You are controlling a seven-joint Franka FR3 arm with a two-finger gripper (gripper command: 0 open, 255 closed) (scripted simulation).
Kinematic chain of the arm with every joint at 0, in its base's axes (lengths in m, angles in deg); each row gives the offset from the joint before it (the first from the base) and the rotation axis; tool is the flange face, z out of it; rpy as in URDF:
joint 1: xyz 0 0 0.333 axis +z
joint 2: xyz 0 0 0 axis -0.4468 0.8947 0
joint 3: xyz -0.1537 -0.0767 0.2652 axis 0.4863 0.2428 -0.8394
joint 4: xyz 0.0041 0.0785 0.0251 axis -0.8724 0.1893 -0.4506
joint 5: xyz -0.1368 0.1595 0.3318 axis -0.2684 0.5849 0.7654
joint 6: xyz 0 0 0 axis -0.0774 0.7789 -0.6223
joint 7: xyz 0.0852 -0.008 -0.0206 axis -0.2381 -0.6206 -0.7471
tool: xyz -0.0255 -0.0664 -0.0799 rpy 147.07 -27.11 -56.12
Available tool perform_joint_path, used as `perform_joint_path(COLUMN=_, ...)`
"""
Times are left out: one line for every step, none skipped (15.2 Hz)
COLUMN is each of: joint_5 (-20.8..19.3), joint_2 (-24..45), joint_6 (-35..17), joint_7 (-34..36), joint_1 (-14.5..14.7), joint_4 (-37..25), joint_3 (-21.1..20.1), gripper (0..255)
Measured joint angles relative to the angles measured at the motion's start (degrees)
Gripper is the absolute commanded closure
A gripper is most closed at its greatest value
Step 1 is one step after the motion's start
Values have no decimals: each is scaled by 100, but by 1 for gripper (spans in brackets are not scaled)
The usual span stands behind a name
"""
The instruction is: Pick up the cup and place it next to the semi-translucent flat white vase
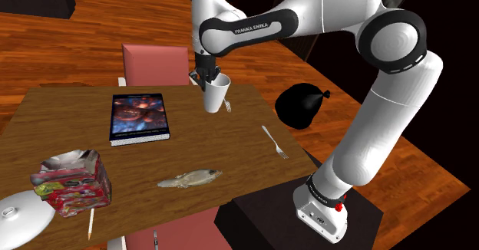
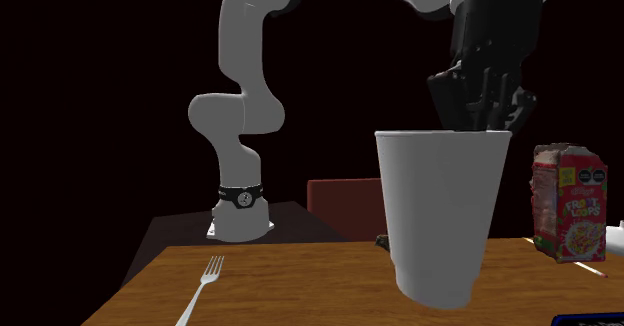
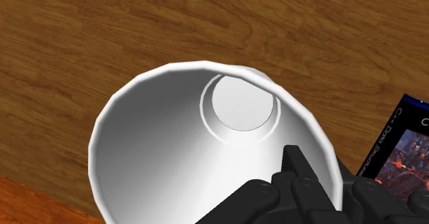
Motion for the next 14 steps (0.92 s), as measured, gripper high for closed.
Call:
perform_joint_path(joint_5=9, joint_2=-18, joint_6=44, joint_7=-10, joint_1=-1, joint_4=-28, joint_3=-2, gripper=255)
perform_joint_path(joint_5=22, joint_2=-42, joint_6=110, joint_7=-34, joint_1=-6, joint_4=-74, joint_3=-1, gripper=255)
perform_joint_path(joint_5=37, joint_2=-70, joint_6=202, joint_7=-53, joint_1=-6, joint_4=-140, joint_3=-4, gripper=255)
perform_joint_path(joint_5=47, joint_2=-86, joint_6=264, joint_7=-64, joint_1=-4, joint_4=-187, joint_3=-6, gripper=255)
perform_joint_path(joint_5=54, joint_2=-90, joint_6=338, joint_7=-77, joint_1=-3, joint_4=-258, joint_3=-8, gripper=255)
perform_joint_path(joint_5=66, joint_2=-111, joint_6=415, joint_7=-96, joint_1=-5, joint_4=-316, joint_3=-9, gripper=255)
perform_joint_path(joint_5=78, joint_2=-141, joint_6=471, joint_7=-110, joint_1=-7, joint_4=-345, joint_3=-10, gripper=255)
perform_joint_path(joint_5=86, joint_2=-151, joint_6=538, joint_7=-124, joint_1=-7, joint_4=-404, joint_3=-11, gripper=255)
perform_joint_path(joint_5=95, joint_2=-170, joint_6=602, joint_7=-133, joint_1=-5, joint_4=-450, joint_3=-14, gripper=255)
perform_joint_path(joint_5=102, joint_2=-178, joint_6=688, joint_7=-143, joint_1=-1, joint_4=-529, joint_3=-18, gripper=255)
perform_joint_path(joint_5=116, joint_2=-209, joint_6=774, joint_7=-150, joint_1=4, joint_4=-584, joint_3=-24, gripper=255)
perform_joint_path(joint_5=124, joint_2=-224, joint_6=835, joint_7=-161, joint_1=5, joint_4=-632, joint_3=-26, gripper=255)
perform_joint_path(joint_5=133, joint_2=-238, joint_6=922, joint_7=-185, joint_1=1, joint_4=-708, joint_3=-24, gripper=255)
perform_joint_path(joint_5=140, joint_2=-256, joint_6=989, joint_7=-201, joint_1=-2, joint_4=-759, joint_3=-23, gripper=255)
